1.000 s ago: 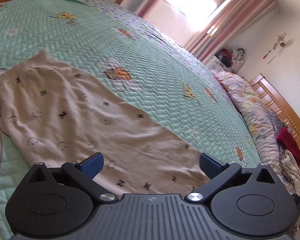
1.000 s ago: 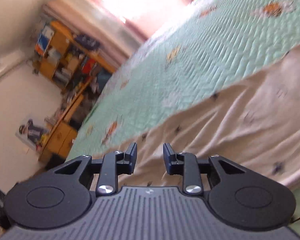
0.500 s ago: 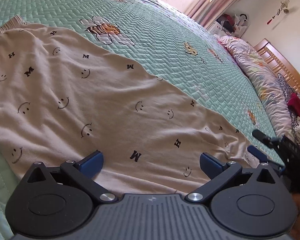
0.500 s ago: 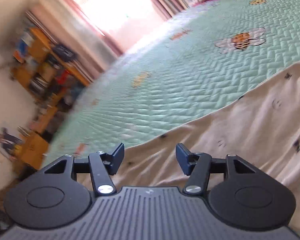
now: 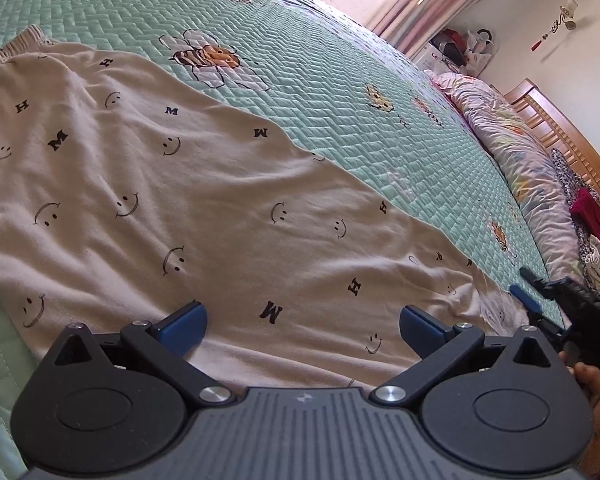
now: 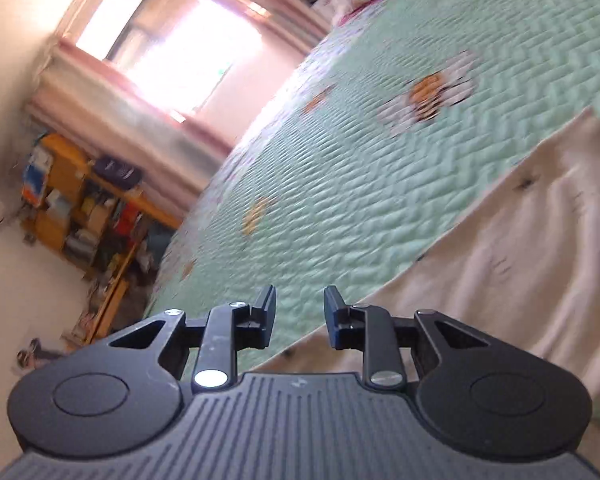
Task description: Fold clothes
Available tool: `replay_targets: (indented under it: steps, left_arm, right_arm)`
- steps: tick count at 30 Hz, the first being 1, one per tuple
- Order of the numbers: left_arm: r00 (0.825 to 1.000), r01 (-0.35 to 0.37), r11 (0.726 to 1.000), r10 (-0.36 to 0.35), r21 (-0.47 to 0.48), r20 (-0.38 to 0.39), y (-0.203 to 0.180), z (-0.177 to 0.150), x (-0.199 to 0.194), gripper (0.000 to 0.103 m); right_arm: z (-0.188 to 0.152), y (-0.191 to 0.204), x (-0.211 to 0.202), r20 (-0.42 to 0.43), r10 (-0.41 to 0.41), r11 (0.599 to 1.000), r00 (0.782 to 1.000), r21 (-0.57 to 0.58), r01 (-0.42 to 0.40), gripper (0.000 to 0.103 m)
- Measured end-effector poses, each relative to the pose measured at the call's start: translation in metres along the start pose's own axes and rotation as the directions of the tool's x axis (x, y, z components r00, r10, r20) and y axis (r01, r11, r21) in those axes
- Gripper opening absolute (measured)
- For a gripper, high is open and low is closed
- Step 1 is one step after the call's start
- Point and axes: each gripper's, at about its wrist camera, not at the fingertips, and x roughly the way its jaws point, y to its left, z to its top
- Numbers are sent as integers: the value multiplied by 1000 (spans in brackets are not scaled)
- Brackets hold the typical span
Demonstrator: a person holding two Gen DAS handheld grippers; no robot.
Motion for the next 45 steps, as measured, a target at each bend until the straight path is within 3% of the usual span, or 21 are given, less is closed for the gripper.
replay_targets:
  steps: [1,2,3,4,8,11,13,16,20,24,28,35,37,41,45]
  left_arm:
    - [1000,-6,1000,6,7,-2,-3,0,1,102]
    - [1000,-10,1000,11,17,-4,-4,0,1,102]
    - [1000,-12,1000,12,19,-4,-4,0,1,102]
    - [1000,-14,1000,14,21,-4,-5,0,1,102]
    - [1000,-19,1000,19,22,-5,-6,0,1,102]
    - [1000,-17,1000,17,16,-4,-4,0,2,102]
    - [1000,-16,1000,16,12,-1,-4,0,1,102]
    - [1000,-11,1000,11,-11,4,-2,0,0,102]
    - [1000,11,998,-11,-67,7,3,2,-4,102]
    - [999,37,993,-37,-108,-4,7,6,-11,102]
    - [999,8,994,-12,-111,-36,1,10,-13,102]
    - [996,-26,989,13,-143,-90,-4,17,-13,102]
    - [996,-23,989,9,-147,-94,-2,17,-14,102]
    - [996,-20,985,5,-170,-89,6,18,-17,102]
    - [998,-14,979,0,-202,-70,18,21,-26,102]
  right_arm:
    - [4,-9,8,-16,-60,998,998,-5,60,29]
    - [7,-19,14,-25,-98,995,995,-6,98,16]
    - [9,-29,17,-25,-95,995,995,14,95,3]
    - [11,-36,14,-17,-69,996,997,50,70,3]
    - [8,-38,-33,148,34,997,988,68,-44,38]
    - [0,-53,-73,228,57,990,972,115,-85,47]
    - [-9,-66,-100,270,46,984,962,156,-90,47]
    - [-19,-86,-133,324,-25,980,946,195,-41,47]
    - [-18,-107,-141,280,-120,971,952,232,54,51]
    - [-15,-110,-117,216,-130,963,968,261,71,51]
    - [-3,-104,-95,191,-130,966,973,244,81,53]
    - [5,-102,-82,191,-104,971,976,231,59,53]
    - [1,-102,-86,198,-104,976,975,208,62,49]
    - [-4,-105,-91,202,-109,979,973,190,70,19]
    - [-5,-105,-94,215,-91,982,972,183,52,14]
